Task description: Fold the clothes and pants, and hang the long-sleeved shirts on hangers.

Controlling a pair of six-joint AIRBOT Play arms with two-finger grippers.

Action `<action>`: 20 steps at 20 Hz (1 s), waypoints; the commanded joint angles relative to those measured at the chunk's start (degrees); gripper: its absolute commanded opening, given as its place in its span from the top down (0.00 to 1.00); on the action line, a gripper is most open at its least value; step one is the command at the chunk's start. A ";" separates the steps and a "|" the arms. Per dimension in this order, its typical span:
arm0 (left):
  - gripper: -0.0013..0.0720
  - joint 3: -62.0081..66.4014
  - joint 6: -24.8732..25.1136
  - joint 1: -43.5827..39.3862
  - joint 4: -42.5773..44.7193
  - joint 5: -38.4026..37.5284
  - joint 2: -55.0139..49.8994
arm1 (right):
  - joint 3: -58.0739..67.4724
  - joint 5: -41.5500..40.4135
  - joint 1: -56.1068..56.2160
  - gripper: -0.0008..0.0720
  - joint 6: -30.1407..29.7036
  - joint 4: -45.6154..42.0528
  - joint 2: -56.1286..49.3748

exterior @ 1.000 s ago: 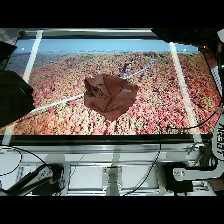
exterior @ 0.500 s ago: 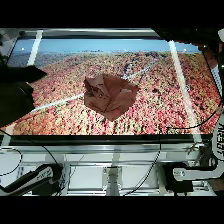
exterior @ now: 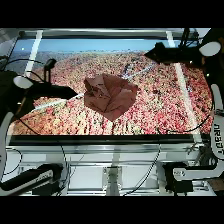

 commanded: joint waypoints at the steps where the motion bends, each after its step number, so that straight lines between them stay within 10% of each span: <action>1: 0.96 -0.83 1.92 -5.51 0.17 9.14 -2.93 | -7.67 -1.20 -1.14 0.99 -0.39 4.66 0.04; 3: 0.84 -0.83 1.73 -6.75 0.20 12.11 -4.98 | -10.36 0.09 -3.28 0.99 -0.59 5.18 0.02; 5: 0.22 -0.83 1.75 -7.17 0.20 14.03 -7.26 | -11.56 2.89 -5.09 0.98 -0.61 4.87 0.00; 8: 0.21 -0.83 1.77 -7.21 0.17 18.95 -10.71 | -11.58 4.98 -4.96 0.90 -0.48 3.26 0.00; 10: 0.22 -0.81 4.04 -7.87 -0.11 23.08 -12.37 | -11.56 4.17 -4.33 0.59 -0.48 3.34 0.00; 13: 0.45 -0.79 18.99 -9.22 -0.42 23.98 -12.61 | -11.56 3.32 -3.98 0.57 -0.52 3.28 0.00; 15: 0.46 -0.79 31.54 -10.78 -0.44 24.00 -12.26 | -11.56 3.37 -3.98 0.57 -0.52 2.78 0.00; 20: 0.46 -0.79 43.32 -13.29 -0.24 24.17 -8.59 | -11.56 3.34 -3.98 0.57 -0.52 1.05 0.00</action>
